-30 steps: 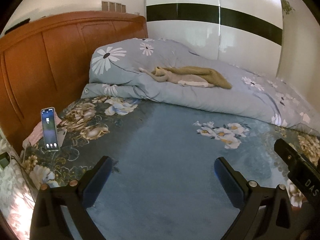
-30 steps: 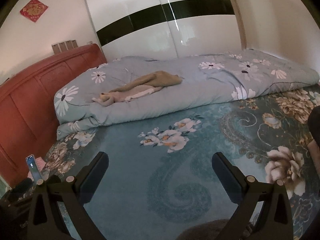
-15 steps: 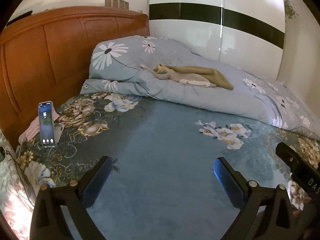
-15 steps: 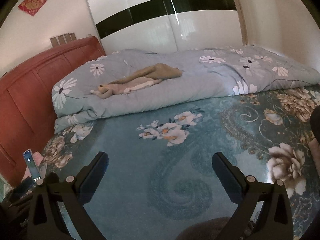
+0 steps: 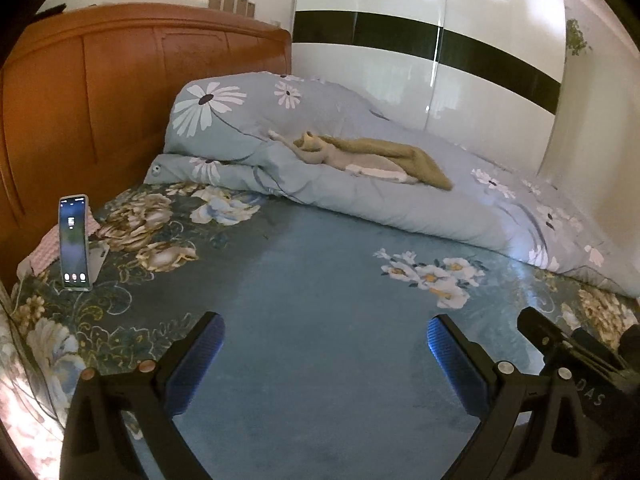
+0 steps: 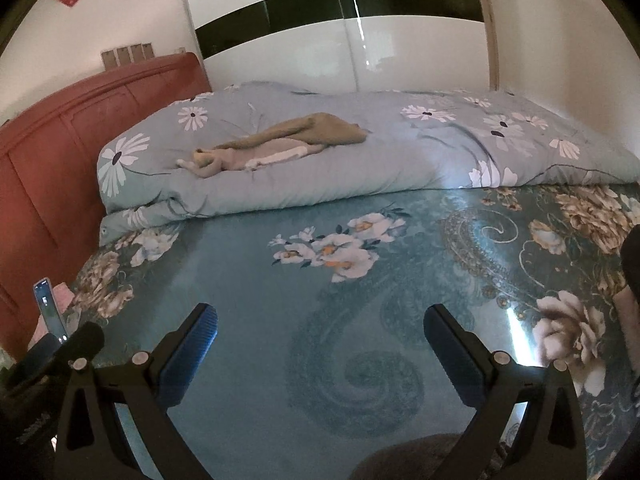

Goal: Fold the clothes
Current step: 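Move both tools toward the tan knit sweater on the duvet, then grasp the tan knit sweater with the right gripper and lift it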

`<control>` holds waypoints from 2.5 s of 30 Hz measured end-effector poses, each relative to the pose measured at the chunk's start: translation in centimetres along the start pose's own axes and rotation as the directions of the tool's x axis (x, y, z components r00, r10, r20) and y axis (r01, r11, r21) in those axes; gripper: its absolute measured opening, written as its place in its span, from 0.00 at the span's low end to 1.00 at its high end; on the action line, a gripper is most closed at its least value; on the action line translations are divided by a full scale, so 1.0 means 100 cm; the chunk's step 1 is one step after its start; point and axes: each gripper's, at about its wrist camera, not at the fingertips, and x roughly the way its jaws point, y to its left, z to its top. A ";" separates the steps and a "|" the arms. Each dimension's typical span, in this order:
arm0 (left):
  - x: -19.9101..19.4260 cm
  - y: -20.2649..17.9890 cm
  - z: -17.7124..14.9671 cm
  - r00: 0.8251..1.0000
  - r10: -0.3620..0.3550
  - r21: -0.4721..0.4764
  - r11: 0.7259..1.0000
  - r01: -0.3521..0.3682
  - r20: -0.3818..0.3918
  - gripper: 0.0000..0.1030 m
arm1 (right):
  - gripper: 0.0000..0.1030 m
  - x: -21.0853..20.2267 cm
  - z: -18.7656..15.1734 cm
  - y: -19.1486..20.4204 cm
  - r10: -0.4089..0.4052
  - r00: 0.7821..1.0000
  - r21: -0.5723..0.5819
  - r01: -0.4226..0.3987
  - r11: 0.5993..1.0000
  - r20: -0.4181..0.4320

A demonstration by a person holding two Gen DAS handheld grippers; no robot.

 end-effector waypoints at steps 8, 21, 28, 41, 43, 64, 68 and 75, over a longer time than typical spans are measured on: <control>-0.002 0.003 -0.001 1.000 -0.012 -0.017 1.000 0.012 0.002 1.00 | 1.00 -0.001 -0.001 0.003 -0.009 1.000 -0.010 0.009 1.000 -0.006; 0.037 0.040 0.009 0.991 -0.128 -0.219 0.969 0.114 -0.047 1.00 | 1.00 0.041 0.014 0.007 0.022 0.990 -0.031 -0.027 0.999 -0.142; 0.087 0.072 0.025 0.988 -0.147 -0.286 0.950 0.129 -0.044 1.00 | 1.00 0.111 0.080 0.041 0.066 0.987 -0.175 -0.091 0.980 -0.147; 0.181 0.099 0.043 0.994 0.090 -0.090 0.991 -0.095 -0.061 1.00 | 1.00 0.282 0.185 0.157 0.099 0.967 -0.299 -0.169 0.939 -0.234; 0.193 0.106 0.043 0.992 0.107 -0.091 0.989 -0.114 -0.072 1.00 | 1.00 0.308 0.202 0.179 0.109 0.968 -0.320 -0.179 0.930 -0.226; 0.232 0.152 0.027 0.991 0.077 -0.267 0.958 -0.105 -0.111 1.00 | 0.46 0.488 0.271 0.296 -0.065 0.960 -0.254 -0.006 0.967 -0.271; 0.234 0.160 0.023 0.990 0.057 -0.314 0.945 -0.096 -0.130 1.00 | 0.28 0.491 0.266 0.286 -0.153 0.949 -0.325 0.058 0.944 -0.274; 0.213 0.157 0.033 0.990 0.086 -0.301 0.947 -0.115 -0.108 1.00 | 0.13 0.463 0.280 0.246 -0.305 0.925 -0.423 0.189 0.886 -0.226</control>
